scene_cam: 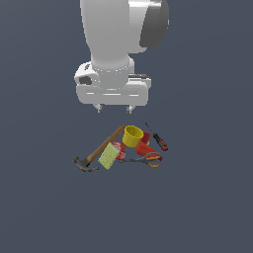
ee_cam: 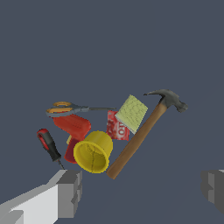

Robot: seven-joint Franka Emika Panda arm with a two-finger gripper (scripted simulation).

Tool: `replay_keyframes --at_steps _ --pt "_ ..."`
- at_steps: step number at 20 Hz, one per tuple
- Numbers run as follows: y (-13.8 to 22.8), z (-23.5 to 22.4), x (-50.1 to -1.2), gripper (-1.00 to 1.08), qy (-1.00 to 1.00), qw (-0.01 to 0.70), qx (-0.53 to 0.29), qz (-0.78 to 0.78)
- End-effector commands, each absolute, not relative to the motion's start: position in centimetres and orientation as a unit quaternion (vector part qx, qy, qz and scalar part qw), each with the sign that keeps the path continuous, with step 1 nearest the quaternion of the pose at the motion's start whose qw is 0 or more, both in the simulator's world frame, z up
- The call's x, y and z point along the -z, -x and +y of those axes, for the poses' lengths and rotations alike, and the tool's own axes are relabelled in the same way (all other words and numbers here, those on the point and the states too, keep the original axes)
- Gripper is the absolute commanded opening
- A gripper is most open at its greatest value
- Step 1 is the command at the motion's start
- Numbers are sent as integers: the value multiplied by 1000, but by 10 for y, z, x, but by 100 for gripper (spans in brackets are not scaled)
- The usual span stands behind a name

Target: Pick up a designated object from a clutter of objects.

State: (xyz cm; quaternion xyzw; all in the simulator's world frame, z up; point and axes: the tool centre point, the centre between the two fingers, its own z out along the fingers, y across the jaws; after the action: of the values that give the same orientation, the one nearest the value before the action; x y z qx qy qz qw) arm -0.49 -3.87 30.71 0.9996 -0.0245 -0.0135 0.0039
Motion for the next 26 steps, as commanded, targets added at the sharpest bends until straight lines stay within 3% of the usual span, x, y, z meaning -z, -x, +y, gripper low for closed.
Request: replay_keyframes --at_steps 1,15,26 --pt "5 -39 -307 28 -1000 4 13 -24" --pt "5 -44 -304 28 -999 17 20 -20" --pt "16 -7 -246 28 -993 85 84 4"
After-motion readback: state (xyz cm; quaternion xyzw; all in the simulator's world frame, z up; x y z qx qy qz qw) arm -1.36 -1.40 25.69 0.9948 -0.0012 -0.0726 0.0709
